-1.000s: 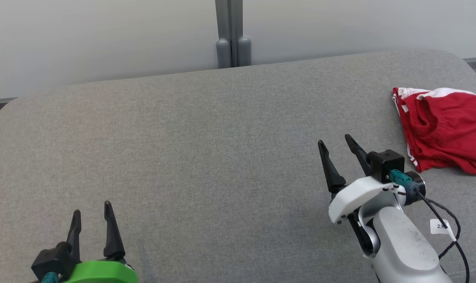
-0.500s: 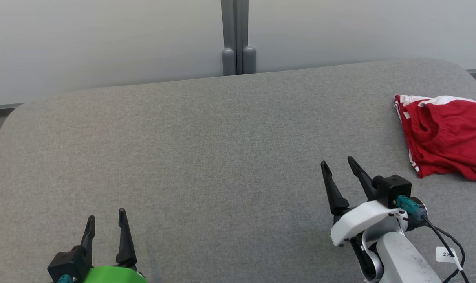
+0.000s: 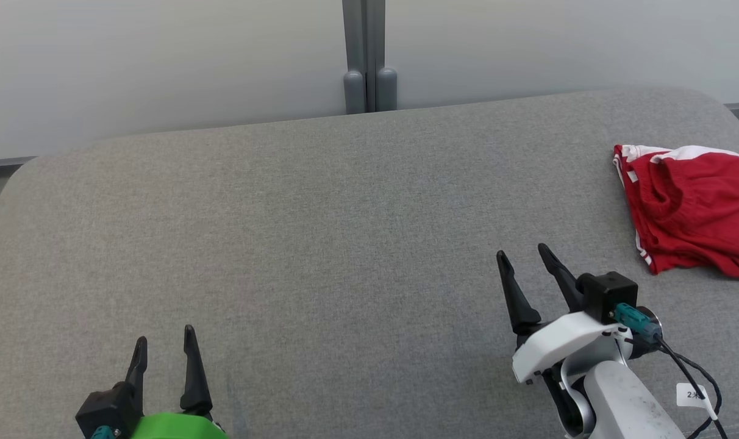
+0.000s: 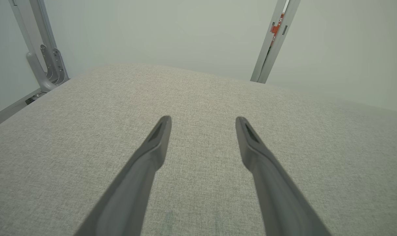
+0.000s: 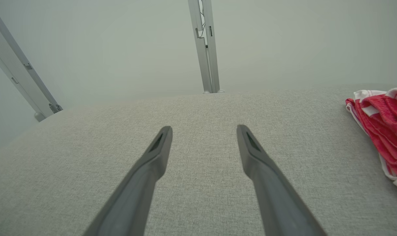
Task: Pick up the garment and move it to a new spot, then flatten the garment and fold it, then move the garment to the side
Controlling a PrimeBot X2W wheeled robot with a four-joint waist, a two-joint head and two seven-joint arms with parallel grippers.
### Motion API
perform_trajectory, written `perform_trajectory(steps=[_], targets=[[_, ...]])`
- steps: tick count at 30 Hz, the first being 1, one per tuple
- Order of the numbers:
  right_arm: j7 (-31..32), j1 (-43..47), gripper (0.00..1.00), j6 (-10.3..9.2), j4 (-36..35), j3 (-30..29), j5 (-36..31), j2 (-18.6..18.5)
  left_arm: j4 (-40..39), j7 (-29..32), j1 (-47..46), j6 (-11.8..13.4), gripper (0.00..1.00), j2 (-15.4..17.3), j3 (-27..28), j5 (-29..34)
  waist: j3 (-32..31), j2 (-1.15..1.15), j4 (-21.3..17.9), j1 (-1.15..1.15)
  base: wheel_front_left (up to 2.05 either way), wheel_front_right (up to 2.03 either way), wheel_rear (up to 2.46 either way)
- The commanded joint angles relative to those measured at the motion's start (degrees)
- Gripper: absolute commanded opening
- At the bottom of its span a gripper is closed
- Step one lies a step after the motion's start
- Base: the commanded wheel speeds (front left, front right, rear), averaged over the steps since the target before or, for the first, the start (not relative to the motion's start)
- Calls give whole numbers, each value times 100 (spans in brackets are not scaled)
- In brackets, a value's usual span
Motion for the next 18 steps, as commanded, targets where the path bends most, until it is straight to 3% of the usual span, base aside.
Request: perform_trajectory(steps=[1, 9, 10, 18], targets=[[5, 24, 100, -10, -24, 2, 23, -6, 12, -17, -70, 20, 100, 5, 8, 31, 1, 0, -2, 0, 0, 0, 0], [44, 44, 100, -10, -47, 5, 29, -5, 90, -16, -74, 3, 100, -2, -58, -44, 8, 0, -2, 0, 0, 0, 0], [35, 3, 0, 0, -19, 6, 9, 0, 96, 1, -10, -1, 0, -7, -60, -23, 8, 0, -2, 0, 0, 0, 0], [197, 113, 0, 0, -1, -122, 610, 5, 229, 219, -75, -69, 0, -29, 11, -576, 4, 0, -1, 0, 0, 0, 0]])
